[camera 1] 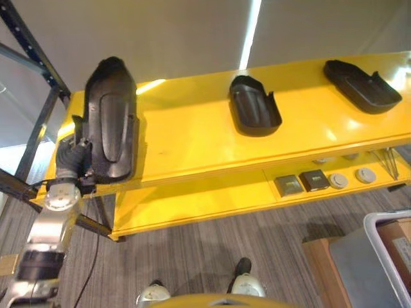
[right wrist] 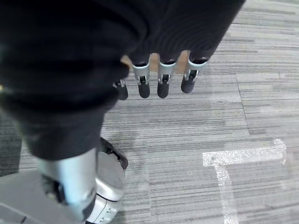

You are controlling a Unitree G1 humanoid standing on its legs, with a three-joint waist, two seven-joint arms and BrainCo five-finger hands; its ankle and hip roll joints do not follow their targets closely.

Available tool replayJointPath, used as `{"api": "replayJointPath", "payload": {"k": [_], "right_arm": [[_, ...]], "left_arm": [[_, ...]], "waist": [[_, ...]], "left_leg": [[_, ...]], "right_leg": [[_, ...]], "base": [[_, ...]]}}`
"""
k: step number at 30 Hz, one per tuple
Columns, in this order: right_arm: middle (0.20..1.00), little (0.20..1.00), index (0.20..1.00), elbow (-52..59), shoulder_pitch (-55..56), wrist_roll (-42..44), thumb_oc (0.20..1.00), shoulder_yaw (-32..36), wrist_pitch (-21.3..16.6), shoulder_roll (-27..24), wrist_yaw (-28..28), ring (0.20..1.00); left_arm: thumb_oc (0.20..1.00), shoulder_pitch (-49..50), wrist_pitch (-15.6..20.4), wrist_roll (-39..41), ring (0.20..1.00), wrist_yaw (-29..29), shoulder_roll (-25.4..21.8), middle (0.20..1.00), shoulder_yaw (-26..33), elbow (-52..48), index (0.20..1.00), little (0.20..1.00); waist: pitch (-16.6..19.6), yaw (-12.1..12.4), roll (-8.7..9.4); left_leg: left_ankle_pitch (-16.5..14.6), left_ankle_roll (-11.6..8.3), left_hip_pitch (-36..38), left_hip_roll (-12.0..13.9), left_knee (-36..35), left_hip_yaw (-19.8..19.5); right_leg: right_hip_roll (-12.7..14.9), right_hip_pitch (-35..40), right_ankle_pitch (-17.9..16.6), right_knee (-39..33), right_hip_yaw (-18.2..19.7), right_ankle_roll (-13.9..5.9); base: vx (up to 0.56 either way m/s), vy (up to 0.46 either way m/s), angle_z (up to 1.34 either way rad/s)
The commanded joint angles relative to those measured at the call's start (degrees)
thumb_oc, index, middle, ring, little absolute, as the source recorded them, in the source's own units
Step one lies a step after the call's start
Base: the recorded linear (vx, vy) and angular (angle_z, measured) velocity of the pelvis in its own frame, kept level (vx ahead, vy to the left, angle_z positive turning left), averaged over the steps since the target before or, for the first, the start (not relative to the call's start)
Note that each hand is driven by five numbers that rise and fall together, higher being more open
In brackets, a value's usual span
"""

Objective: Move parts from the plastic box to the shelf.

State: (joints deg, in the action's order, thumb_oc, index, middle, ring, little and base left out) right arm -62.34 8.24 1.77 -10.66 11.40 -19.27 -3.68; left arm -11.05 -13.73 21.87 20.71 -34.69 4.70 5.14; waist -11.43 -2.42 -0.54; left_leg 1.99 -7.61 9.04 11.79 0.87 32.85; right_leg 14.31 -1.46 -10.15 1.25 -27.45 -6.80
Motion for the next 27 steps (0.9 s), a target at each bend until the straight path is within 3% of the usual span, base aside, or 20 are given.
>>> {"api": "replayJointPath", "payload": {"k": [1, 5, 12, 15, 20, 27], "right_arm": [[1.000, 1.000, 1.000, 1.75, 1.31, -2.45, 1.000, -1.55, 2.08, -0.57, 1.63, 1.000], [1.000, 1.000, 1.000, 2.36, 1.74, -3.63, 1.000, -2.87, 3.58, -1.38, 2.28, 1.000], [1.000, 1.000, 1.000, 3.00, 2.22, -6.92, 1.000, -3.60, 4.95, -2.15, 2.15, 1.000], [1.000, 1.000, 1.000, 2.56, 2.47, -7.02, 1.000, -3.81, 4.10, -2.26, 1.85, 1.000], [1.000, 1.000, 1.000, 2.96, 1.87, -6.27, 1.000, -4.61, 4.04, -3.26, 2.41, 1.000], [1.000, 1.000, 1.000, 3.70, 1.91, -6.51, 1.000, -5.08, 4.26, -4.16, 3.27, 1.000]], "left_arm": [[0.200, -8.24, 0.32, 3.69, 0.200, 6.08, -0.36, 0.200, -0.40, 3.19, 0.200, 0.200], [0.200, -15.03, -0.61, 3.41, 0.200, 8.70, 0.24, 0.200, -2.38, 16.81, 0.200, 0.200], [0.200, -19.63, -4.00, -0.62, 0.200, 7.20, -2.24, 0.200, -4.44, 29.43, 0.200, 0.200], [0.200, -20.49, -3.95, -2.46, 0.200, 7.35, -2.95, 0.200, -5.08, 32.67, 0.200, 0.200], [0.200, -24.93, -7.32, -12.81, 0.200, 5.91, -8.18, 0.200, -7.36, 39.68, 0.200, 0.200], [0.200, -27.71, -8.19, -12.75, 0.200, 5.53, -12.17, 0.200, -8.98, 42.72, 0.200, 0.200]], "waist": [[0.51, -0.62, -1.39], [1.05, -2.80, -0.87], [1.31, -4.67, -0.62], [1.29, -4.92, -0.60], [1.78, -5.71, -0.67], [1.52, -6.16, -0.85]], "left_leg": [[-0.72, 2.38, -3.94, 1.67, 1.18, -0.33], [-0.51, 1.95, -3.65, 2.83, 1.79, 1.11], [-0.50, 1.34, -3.37, 3.79, 2.44, 2.83], [-0.44, 1.14, -3.41, 4.12, 2.71, 3.08], [-0.56, 0.94, -3.16, 4.48, 3.15, 3.51], [-0.64, 0.84, -3.11, 4.38, 3.21, 3.59]], "right_leg": [[2.17, 3.11, 11.98, 7.81, -0.15, -4.50], [1.39, 3.66, 11.76, 6.78, 0.73, -3.98], [0.70, 4.11, 10.52, 4.35, 1.95, -3.95], [0.58, 4.33, 10.07, 3.57, 2.15, -3.99], [0.49, 4.68, 9.69, 2.70, 2.82, -4.15], [0.67, 4.66, 9.55, 2.45, 3.14, -4.19]], "base": [[0.02, -0.051, -0.14], [0.03, -0.062, -0.14], [0.01, -0.032, -0.17], [-0.01, -0.019, -0.12], [0.02, -0.012, -0.08], [0.00, 0.000, 0.00]]}}
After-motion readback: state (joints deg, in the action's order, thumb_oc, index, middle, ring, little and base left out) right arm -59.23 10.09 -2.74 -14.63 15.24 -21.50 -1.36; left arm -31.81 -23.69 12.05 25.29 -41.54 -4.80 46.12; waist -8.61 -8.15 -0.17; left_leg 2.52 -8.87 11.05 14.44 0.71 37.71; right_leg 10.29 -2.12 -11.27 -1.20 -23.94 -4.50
